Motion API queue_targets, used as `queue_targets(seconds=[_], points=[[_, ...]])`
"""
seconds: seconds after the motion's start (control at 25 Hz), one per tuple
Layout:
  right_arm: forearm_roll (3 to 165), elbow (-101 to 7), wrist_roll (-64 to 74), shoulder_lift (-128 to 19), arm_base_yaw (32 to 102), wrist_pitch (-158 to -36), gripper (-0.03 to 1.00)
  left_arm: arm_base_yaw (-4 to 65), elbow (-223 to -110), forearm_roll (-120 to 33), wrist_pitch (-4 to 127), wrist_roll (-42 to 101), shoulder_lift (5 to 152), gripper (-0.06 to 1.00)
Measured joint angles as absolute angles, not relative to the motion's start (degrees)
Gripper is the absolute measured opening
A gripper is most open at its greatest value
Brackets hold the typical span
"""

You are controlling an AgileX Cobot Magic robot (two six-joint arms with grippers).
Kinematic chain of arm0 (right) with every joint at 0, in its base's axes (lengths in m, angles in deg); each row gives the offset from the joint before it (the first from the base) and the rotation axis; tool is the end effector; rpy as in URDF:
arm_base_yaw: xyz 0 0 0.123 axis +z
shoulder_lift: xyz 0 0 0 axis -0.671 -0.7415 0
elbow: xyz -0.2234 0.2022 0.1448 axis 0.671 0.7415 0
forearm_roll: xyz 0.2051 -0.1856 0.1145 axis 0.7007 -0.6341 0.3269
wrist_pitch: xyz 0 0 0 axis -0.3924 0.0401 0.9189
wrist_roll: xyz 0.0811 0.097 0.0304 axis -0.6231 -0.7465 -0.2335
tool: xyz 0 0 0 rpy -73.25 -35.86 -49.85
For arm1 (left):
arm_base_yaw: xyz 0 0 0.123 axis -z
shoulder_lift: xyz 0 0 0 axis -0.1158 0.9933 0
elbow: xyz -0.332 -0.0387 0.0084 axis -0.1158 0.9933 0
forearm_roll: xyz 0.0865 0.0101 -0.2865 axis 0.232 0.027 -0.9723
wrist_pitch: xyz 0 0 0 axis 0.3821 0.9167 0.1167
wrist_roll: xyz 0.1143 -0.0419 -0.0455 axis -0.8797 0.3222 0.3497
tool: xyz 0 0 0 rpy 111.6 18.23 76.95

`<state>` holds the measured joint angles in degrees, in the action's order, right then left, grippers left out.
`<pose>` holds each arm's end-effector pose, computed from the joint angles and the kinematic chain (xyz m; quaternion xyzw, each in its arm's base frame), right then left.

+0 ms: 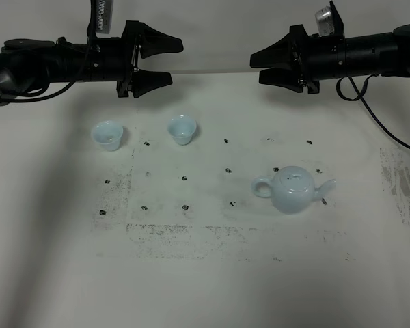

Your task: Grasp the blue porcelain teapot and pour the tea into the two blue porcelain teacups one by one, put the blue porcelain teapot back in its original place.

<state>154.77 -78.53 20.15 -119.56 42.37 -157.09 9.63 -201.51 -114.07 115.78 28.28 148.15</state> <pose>0.5911 0.1216 0.1784 -0.0382 0.8079 0.5591 0.1825 0.6222 -0.1424 0.1538 -0.0510 0.8008 -0.5554 0.2183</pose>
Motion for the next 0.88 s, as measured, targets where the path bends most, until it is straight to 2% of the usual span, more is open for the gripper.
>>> queue_targets(seconds=[0.6, 0.72, 0.88], points=[[154.8, -78.5, 20.1, -119.6, 42.4, -157.1, 0.47, 8.2, -201.5, -112.7, 116.2, 29.2, 147.1, 0.76], [154.8, -78.5, 20.1, -119.6, 42.4, -157.1, 0.47, 6.0, -201.5, -107.9, 116.2, 33.0, 144.7, 0.75], [154.8, -78.5, 20.1, -119.6, 42.4, -157.1, 0.47, 3.6, -201.6, -92.6, 115.1, 38.4, 140.3, 0.75]])
